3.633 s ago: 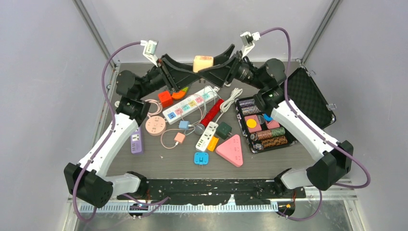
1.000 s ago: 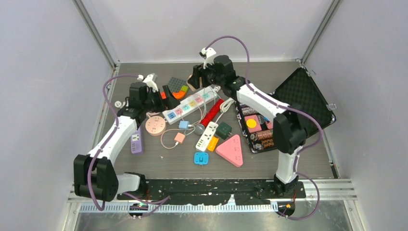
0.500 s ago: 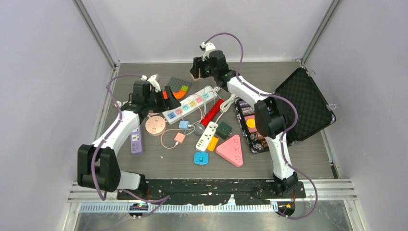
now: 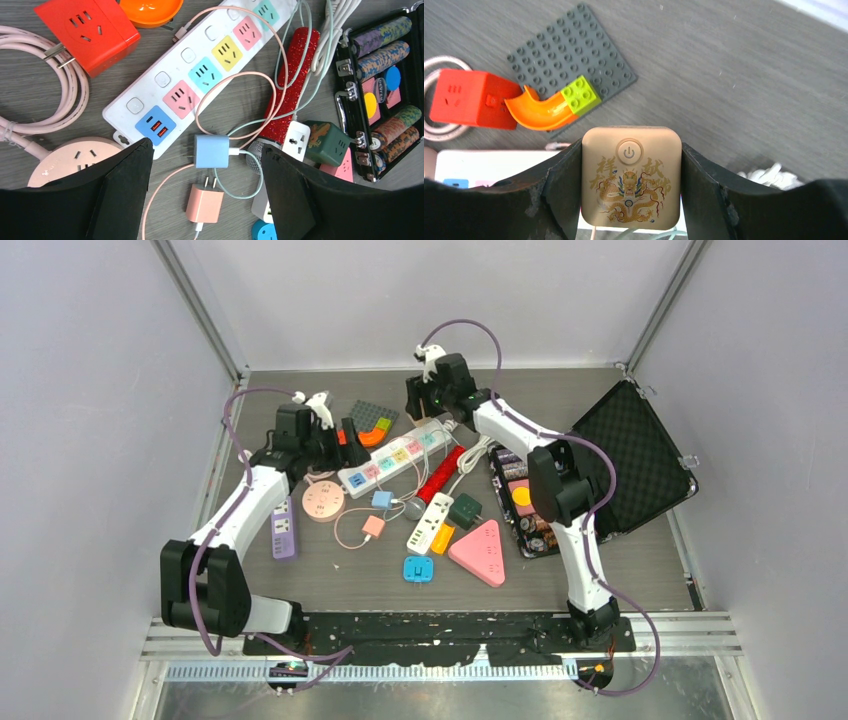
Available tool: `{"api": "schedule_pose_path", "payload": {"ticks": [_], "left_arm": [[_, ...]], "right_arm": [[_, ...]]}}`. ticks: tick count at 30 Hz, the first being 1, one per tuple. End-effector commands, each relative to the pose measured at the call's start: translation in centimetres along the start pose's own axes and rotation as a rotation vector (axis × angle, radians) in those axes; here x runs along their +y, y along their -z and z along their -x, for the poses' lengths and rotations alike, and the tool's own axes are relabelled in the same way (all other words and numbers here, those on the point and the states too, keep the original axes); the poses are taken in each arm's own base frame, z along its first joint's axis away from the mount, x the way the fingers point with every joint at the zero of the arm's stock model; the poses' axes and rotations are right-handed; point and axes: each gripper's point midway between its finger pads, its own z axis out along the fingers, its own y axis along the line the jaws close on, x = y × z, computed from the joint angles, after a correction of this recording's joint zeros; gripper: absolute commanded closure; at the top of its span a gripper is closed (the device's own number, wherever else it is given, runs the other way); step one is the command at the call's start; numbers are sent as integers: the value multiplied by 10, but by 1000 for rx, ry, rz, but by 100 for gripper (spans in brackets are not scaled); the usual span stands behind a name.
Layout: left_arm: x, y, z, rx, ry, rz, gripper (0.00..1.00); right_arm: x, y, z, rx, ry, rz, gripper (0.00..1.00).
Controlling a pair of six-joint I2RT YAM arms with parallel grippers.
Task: Insert the plug
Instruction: Insert the plug into the socket.
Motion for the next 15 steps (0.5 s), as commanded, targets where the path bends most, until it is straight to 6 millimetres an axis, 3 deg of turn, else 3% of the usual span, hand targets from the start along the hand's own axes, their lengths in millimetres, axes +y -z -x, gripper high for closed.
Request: {"api": "schedule_pose_path", "payload": {"ticks": [1, 7, 15], "left_arm": [[2, 7, 12, -42, -41, 18, 22], [2, 7, 9, -39, -45, 12, 24], [3, 6, 7, -31, -41, 16, 24]], "right_arm": [[9, 20, 9, -2, 37, 28, 95], [5, 26, -8, 42, 33, 7, 95], [12, 39, 0, 30, 18, 28, 95]]}}
